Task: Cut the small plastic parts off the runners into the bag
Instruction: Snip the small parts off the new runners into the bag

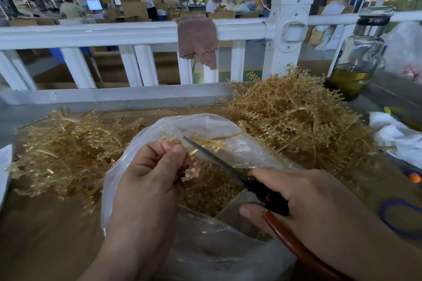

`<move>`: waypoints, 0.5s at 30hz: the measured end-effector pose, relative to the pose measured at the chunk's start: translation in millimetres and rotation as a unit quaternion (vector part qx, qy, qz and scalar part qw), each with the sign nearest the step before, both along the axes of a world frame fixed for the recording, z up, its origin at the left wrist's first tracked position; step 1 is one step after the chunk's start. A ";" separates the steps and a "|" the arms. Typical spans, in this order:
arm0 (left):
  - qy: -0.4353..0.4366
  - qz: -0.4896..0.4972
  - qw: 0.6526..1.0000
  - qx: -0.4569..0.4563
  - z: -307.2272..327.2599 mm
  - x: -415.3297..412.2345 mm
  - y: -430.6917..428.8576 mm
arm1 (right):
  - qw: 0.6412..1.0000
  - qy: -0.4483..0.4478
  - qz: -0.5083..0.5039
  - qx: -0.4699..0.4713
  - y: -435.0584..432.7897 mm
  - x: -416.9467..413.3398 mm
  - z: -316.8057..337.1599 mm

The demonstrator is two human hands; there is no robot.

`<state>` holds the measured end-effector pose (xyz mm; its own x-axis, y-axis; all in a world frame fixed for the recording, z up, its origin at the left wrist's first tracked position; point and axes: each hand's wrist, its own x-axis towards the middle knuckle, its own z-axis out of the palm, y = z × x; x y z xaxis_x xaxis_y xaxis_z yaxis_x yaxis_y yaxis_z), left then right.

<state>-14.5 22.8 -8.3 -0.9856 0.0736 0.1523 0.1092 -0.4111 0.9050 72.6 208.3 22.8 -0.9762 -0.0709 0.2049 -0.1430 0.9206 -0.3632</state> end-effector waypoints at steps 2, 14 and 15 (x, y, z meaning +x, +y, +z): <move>0.001 0.003 1.000 -0.023 -1.8 -0.6 0.4 | 1.000 -0.006 -0.002 0.001 0.1 -0.3 0.5; -0.005 -0.030 1.000 0.000 -5.0 -0.4 -3.2 | 1.000 -0.013 0.003 0.016 2.3 -0.3 -0.1; -0.005 -0.038 0.999 0.013 -5.6 -1.3 -3.4 | 1.000 -0.013 0.004 0.014 2.6 -0.3 -0.1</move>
<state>-15.8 19.4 -13.9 -0.9787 0.1441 0.1459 0.0685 -0.4408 0.8950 72.3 211.0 22.7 -0.9807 -0.0832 0.1769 -0.1405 0.9292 -0.3417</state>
